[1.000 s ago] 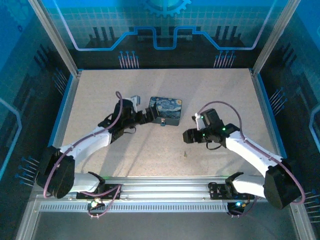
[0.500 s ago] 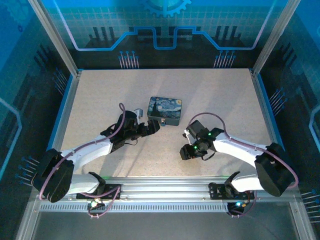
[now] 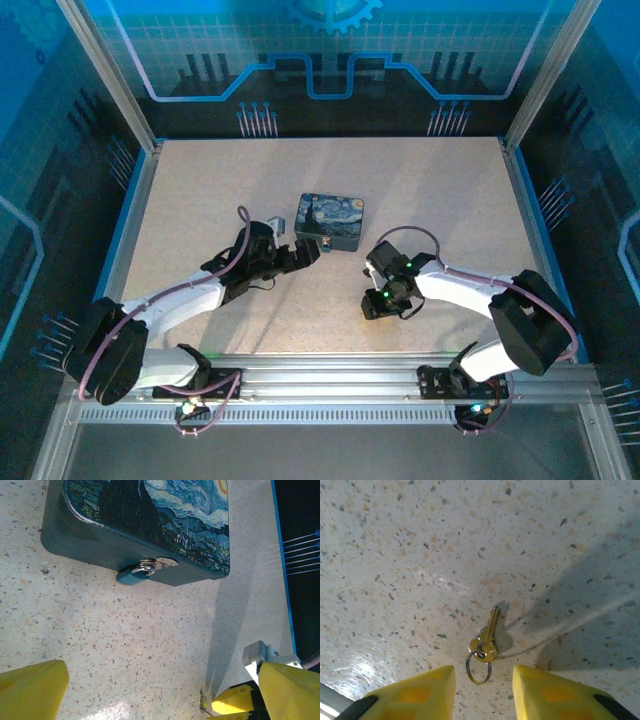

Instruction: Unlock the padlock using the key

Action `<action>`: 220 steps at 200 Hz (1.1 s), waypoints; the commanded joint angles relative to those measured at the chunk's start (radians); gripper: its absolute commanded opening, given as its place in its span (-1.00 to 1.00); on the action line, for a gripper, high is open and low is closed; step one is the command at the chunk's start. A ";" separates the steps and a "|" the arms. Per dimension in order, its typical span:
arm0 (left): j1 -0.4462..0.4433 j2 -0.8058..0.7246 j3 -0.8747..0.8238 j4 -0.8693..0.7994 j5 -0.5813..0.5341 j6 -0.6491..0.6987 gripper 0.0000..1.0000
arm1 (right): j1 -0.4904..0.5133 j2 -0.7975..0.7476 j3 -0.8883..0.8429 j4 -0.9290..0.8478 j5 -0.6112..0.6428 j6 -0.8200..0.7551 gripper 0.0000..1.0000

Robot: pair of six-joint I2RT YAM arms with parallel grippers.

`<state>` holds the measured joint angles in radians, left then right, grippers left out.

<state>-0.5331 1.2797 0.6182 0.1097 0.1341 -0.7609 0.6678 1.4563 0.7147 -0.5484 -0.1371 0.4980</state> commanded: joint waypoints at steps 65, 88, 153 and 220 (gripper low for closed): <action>-0.007 -0.023 -0.002 -0.020 -0.027 0.013 0.97 | 0.018 0.050 -0.005 0.057 0.017 0.022 -0.56; -0.007 -0.028 0.005 -0.032 -0.032 0.018 0.97 | 0.016 0.061 -0.010 0.055 0.027 0.022 -0.63; -0.007 -0.053 0.011 -0.042 -0.035 0.017 0.97 | 0.002 0.055 -0.026 0.081 0.042 0.012 -1.00; -0.007 -0.087 -0.001 0.051 0.025 -0.106 0.97 | -0.086 -0.120 -0.092 0.275 -0.094 -0.023 -1.00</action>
<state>-0.5331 1.2137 0.6182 0.0944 0.1192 -0.7891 0.6231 1.4094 0.6498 -0.3878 -0.1520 0.4973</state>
